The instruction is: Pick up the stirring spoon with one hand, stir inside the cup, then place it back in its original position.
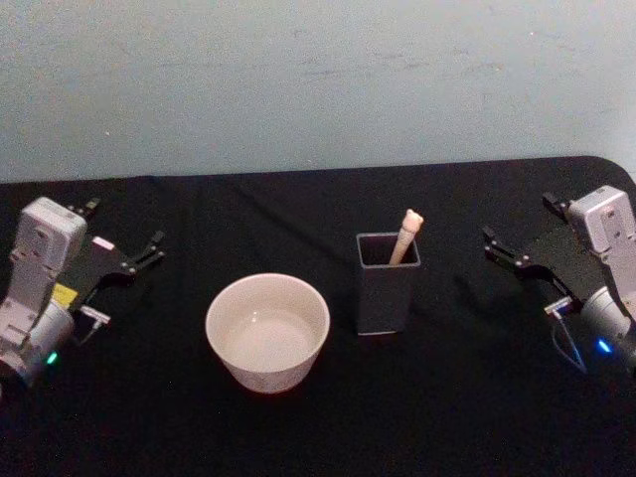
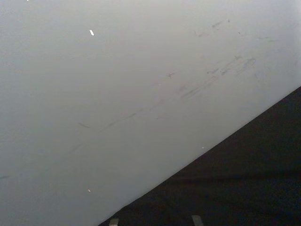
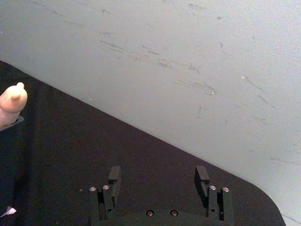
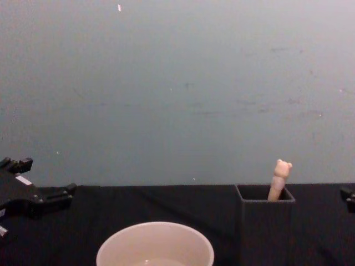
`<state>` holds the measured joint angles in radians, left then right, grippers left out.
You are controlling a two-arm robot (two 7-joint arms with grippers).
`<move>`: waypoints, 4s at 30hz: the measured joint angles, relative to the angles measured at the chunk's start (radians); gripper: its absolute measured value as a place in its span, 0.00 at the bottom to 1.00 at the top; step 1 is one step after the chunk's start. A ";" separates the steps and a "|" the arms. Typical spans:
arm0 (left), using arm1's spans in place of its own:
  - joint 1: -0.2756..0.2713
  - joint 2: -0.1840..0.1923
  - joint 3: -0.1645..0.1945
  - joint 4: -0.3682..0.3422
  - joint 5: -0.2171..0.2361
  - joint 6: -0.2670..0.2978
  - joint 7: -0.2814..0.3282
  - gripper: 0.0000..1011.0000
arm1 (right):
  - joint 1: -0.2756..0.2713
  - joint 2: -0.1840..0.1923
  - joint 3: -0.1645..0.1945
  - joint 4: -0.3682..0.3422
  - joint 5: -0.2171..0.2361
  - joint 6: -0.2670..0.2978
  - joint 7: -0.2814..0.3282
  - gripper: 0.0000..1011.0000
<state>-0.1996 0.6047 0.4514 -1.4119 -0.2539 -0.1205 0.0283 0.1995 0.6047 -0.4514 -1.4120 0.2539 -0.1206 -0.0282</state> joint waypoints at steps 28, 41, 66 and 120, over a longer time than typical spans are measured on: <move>0.000 0.000 0.000 0.000 0.000 0.000 0.000 0.99 | 0.000 0.000 0.000 0.000 0.000 0.000 0.000 0.99; 0.000 0.000 0.000 0.000 0.000 0.000 0.000 0.99 | 0.000 0.000 0.000 0.000 0.000 0.000 0.000 0.99; 0.000 0.000 0.000 0.000 0.000 0.000 0.000 0.99 | -0.122 0.063 0.130 -0.170 0.300 0.054 0.372 0.99; 0.000 0.000 0.000 0.000 0.000 0.000 0.000 0.99 | 0.040 -0.136 0.070 -0.037 0.248 0.180 0.485 0.99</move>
<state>-0.1996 0.6047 0.4514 -1.4119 -0.2539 -0.1205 0.0283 0.2399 0.4689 -0.3817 -1.4490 0.5019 0.0592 0.4566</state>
